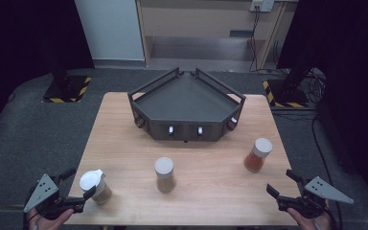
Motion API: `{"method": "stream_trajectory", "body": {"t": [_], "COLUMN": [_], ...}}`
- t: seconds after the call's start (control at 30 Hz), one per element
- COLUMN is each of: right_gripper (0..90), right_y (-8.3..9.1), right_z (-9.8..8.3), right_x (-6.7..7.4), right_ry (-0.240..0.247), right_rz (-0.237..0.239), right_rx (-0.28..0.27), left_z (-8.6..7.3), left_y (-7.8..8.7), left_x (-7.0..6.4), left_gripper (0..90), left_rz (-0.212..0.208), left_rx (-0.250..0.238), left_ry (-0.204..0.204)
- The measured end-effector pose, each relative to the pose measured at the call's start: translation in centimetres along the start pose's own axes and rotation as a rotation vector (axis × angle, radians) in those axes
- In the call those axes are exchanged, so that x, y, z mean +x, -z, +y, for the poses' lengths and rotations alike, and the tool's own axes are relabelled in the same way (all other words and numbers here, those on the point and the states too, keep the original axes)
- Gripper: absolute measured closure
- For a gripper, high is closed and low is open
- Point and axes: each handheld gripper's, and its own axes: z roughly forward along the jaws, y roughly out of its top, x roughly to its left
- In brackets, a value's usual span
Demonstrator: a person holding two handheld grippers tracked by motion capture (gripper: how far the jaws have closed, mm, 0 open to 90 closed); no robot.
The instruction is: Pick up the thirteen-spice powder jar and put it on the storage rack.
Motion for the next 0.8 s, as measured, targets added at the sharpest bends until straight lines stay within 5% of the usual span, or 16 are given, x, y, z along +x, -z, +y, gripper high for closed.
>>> {"method": "stream_trajectory", "body": {"t": [0.33, 0.8], "right_gripper": [6.9, 6.8], "right_y": [-0.2, -0.2], "right_z": [0.1, 0.0], "right_x": [0.0, -0.1], "right_ry": [0.000, -0.006], "right_rz": [0.003, 0.003], "right_rx": [0.004, 0.000], "left_z": [0.8, 4.2], "left_y": [1.7, 3.7], "left_x": [0.2, 1.3], "left_gripper": [2.6, 2.0], "left_rz": [0.019, 0.020], "left_rx": [-0.029, 0.014], "left_ry": [0.019, 0.036]}}
